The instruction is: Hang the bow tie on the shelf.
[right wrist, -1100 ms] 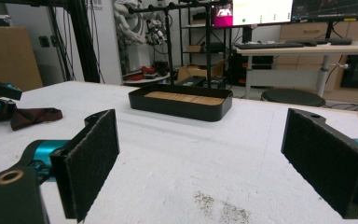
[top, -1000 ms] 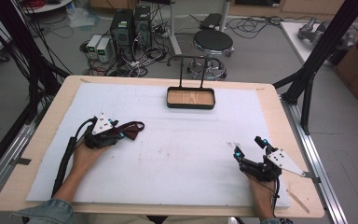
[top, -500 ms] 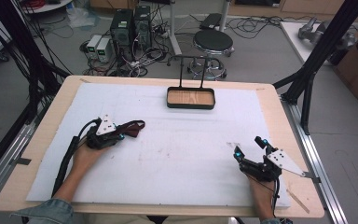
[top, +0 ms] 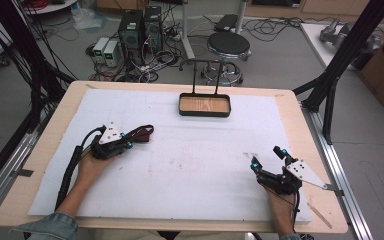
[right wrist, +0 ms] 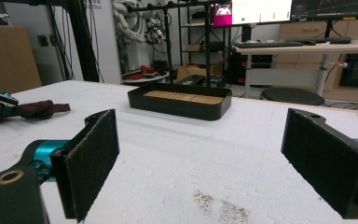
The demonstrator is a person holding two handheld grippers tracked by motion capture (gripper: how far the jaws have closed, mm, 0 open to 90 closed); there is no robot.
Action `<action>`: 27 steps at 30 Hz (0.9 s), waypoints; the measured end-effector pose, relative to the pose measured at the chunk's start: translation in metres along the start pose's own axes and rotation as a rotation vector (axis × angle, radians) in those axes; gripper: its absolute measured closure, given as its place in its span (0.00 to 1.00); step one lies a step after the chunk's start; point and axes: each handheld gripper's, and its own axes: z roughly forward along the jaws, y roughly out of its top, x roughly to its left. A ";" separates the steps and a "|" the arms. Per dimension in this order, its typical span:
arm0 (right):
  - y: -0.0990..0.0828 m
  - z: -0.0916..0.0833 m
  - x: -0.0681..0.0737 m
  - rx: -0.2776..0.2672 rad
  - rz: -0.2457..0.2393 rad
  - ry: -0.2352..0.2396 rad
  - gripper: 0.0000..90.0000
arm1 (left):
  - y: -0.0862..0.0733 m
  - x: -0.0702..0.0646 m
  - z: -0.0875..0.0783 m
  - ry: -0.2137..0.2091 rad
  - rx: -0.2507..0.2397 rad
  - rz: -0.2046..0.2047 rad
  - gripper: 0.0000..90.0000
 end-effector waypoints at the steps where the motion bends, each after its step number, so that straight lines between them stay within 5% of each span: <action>1: 0.000 0.000 0.000 0.000 0.000 0.000 0.11 | 0.002 0.000 -0.002 -0.004 -0.018 -0.002 0.86; 8: 0.000 0.001 -0.001 -0.001 -0.003 -0.003 0.12 | 0.026 -0.001 -0.013 -0.036 -0.147 -0.016 0.86; 21: 0.000 0.000 -0.001 0.000 0.005 0.001 0.11 | 0.074 -0.001 0.004 -0.088 -0.266 -0.027 0.86; 27: 0.000 0.000 -0.001 -0.001 0.006 0.001 0.11 | 0.097 0.010 0.012 -0.131 -0.307 -0.080 0.86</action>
